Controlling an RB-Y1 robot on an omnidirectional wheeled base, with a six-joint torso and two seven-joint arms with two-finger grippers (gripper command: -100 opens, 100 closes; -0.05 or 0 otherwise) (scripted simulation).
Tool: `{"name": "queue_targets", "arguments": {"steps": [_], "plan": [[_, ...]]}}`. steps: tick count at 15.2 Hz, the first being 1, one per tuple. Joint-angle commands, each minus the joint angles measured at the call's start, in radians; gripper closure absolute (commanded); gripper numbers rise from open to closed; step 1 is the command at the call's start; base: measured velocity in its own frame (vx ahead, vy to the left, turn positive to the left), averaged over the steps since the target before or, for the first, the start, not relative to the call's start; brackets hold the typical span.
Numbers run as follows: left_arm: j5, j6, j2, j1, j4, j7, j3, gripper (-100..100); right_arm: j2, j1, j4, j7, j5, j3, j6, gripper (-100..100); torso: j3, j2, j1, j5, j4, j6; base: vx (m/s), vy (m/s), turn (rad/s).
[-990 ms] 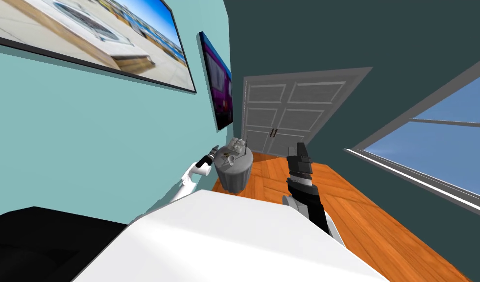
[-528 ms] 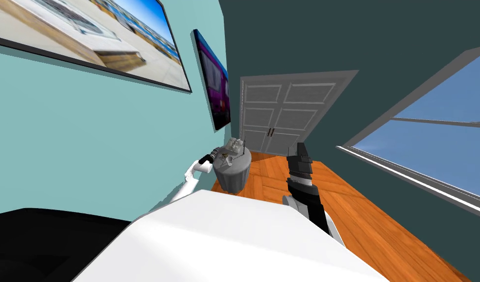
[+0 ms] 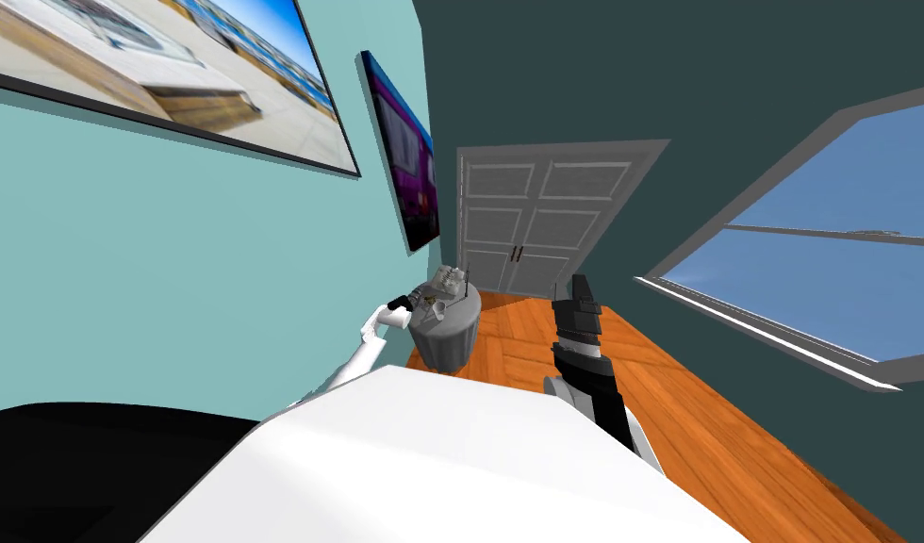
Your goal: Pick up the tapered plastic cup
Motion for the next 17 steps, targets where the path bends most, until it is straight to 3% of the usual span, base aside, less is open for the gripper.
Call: {"name": "queue_targets", "arguments": {"steps": [1, 3, 4, 6, 7, 9, 10, 12, 13, 17], "plan": [[0.004, 0.050, -0.003, -0.028, 0.026, -0.004, -0.001, -100, 0.000, 0.000, 0.000, 0.000, 0.000, 0.000, 0.000, 0, 0.000, 0.000, 0.000, 0.000, 0.000, 0.000, 0.003, 0.003, -0.088], [0.004, 0.081, -0.003, -0.028, 0.026, -0.004, -0.001, -100, 0.000, 0.000, 0.000, 0.000, 0.000, 0.000, 0.000, 0, 0.000, 0.000, 0.000, 0.000, 0.000, 0.001, 0.002, 0.006, -0.083], [0.009, 0.107, -0.005, -0.054, 0.053, -0.008, -0.002, -100, 0.000, 0.000, 0.000, 0.000, 0.000, 0.000, 0.000, 0, 0.000, 0.000, 0.000, 0.000, 0.000, 0.000, 0.002, 0.007, -0.116], [0.009, 0.145, -0.005, -0.054, 0.053, -0.008, -0.002, -100, 0.000, 0.000, 0.000, 0.000, 0.000, 0.000, 0.000, 0, 0.000, 0.000, 0.000, 0.000, 0.000, 0.000, 0.003, 0.009, -0.079], [0.015, 0.170, -0.007, -0.080, 0.080, -0.012, -0.003, -100, 0.000, 0.000, 0.000, 0.000, 0.000, 0.000, 0.000, 0, 0.000, 0.000, 0.000, 0.000, 0.000, 0.000, 0.003, 0.008, -0.086], [0.015, 0.208, -0.007, -0.080, 0.080, -0.012, -0.003, -100, 0.000, 0.000, 0.000, 0.000, 0.000, 0.000, 0.000, 0, 0.000, 0.000, 0.000, 0.000, 0.000, 0.000, 0.004, 0.009, -0.072], [0.020, 0.232, -0.009, -0.105, 0.105, -0.015, -0.003, -100, 0.000, 0.000, 0.000, 0.000, 0.000, 0.000, 0.000, 0, 0.000, 0.000, 0.000, 0.000, 0.000, 0.000, 0.003, 0.006, -0.108], [0.020, 0.269, -0.009, -0.105, 0.105, -0.015, -0.003, -100, 0.000, 0.000, 0.000, 0.000, 0.000, 0.000, 0.000, 0, 0.000, 0.000, 0.000, 0.000, 0.000, 0.000, 0.003, 0.008, -0.070], [0.025, 0.293, -0.012, -0.129, 0.131, -0.019, -0.004, -100, 0.000, 0.000, 0.000, 0.000, 0.000, 0.000, 0.000, 0, 0.000, 0.000, 0.000, 0.000, 0.000, 0.000, 0.003, 0.008, -0.093], [0.030, 0.370, -0.015, -0.153, 0.155, -0.023, -0.005, -100, 0.000, 0.000, 0.000, 0.000, 0.000, 0.000, 0.000, 0, 0.000, 0.000, 0.000, 0.000, 0.000, 0.000, 0.004, 0.009, -0.078]]}}
